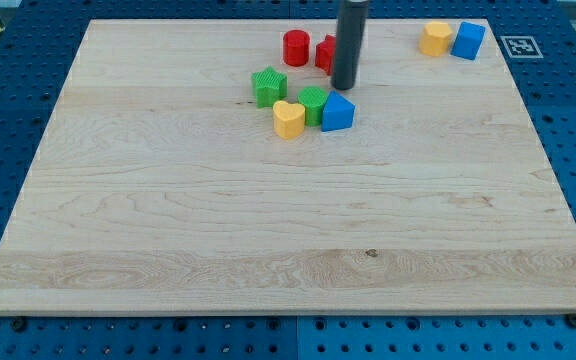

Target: Move the blue triangle to the bottom right of the blue cube

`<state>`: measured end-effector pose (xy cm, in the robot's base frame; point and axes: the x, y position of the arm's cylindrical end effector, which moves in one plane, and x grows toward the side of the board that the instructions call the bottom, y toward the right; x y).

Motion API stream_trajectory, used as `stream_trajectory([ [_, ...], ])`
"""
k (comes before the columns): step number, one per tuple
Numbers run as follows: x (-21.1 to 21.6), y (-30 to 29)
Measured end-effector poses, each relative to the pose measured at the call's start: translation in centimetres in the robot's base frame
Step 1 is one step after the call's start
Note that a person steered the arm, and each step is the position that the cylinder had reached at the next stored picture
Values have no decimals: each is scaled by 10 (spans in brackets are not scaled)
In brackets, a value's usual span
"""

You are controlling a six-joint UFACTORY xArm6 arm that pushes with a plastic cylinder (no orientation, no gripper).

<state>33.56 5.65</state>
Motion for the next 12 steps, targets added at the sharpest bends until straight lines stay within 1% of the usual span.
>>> stream_trajectory([
  [2,71,-13],
  [3,74,-36],
  [4,108,-44],
  [5,122,-2],
  [6,82,47],
  [7,61,66],
  [8,96,44],
  [9,117,7],
  [10,99,-23],
  [11,64,7],
  [12,60,80],
])
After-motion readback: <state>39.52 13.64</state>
